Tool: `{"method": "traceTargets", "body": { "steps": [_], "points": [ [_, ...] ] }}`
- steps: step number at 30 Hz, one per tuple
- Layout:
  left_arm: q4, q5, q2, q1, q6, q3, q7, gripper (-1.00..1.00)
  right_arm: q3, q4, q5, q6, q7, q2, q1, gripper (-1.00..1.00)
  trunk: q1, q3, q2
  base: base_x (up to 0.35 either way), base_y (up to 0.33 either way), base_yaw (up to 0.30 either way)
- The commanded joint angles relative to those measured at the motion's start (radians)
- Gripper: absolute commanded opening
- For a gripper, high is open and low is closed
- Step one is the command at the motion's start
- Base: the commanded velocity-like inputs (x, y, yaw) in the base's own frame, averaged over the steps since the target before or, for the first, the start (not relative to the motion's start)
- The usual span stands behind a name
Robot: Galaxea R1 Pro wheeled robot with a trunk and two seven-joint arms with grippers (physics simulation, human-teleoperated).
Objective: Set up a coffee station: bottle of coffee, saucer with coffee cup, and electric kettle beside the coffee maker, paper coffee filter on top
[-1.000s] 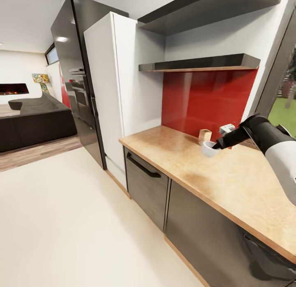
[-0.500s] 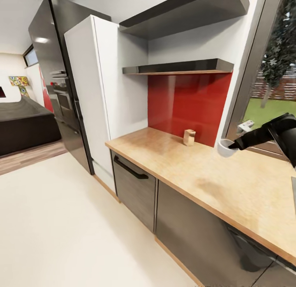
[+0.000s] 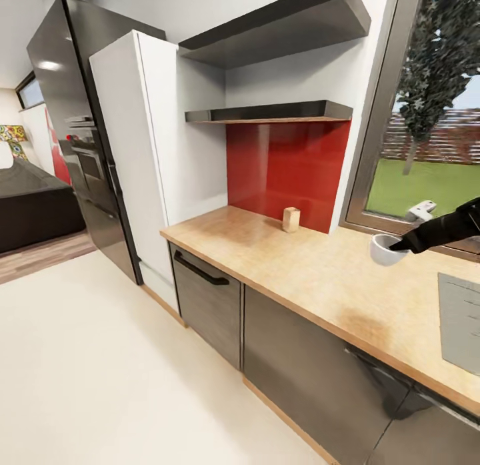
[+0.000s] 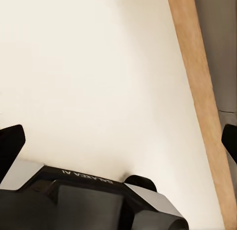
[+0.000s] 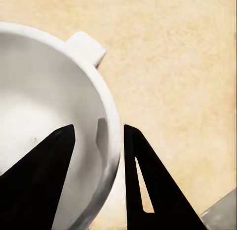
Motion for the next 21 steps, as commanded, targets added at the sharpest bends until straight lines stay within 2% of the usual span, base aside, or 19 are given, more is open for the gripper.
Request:
{"method": "traceTargets", "body": {
  "steps": [1, 11, 21],
  "points": [
    [0.000, 0.006, 0.000, 0.000, 0.006, 0.004, -0.006, 1.00, 0.002, -0.001, 0.010, 0.006, 0.014, -0.003, -0.001, -1.00, 0.000, 0.000, -0.001, -0.152, 0.000, -0.219],
    [0.000, 0.005, 0.000, 0.000, 0.006, 0.002, -0.006, 1.00, 0.002, -0.002, 0.010, 0.006, 0.018, -0.008, -0.001, -1.00, 0.000, 0.007, -0.001, -0.288, 0.000, -0.218],
    [0.000, 0.005, 0.000, 0.000, 0.006, 0.002, -0.006, 1.00, 0.002, 0.000, 0.010, 0.006, 0.017, -0.008, 0.005, -1.00, 0.000, 0.008, -0.001, -0.283, 0.000, -0.041]
  ]
}}
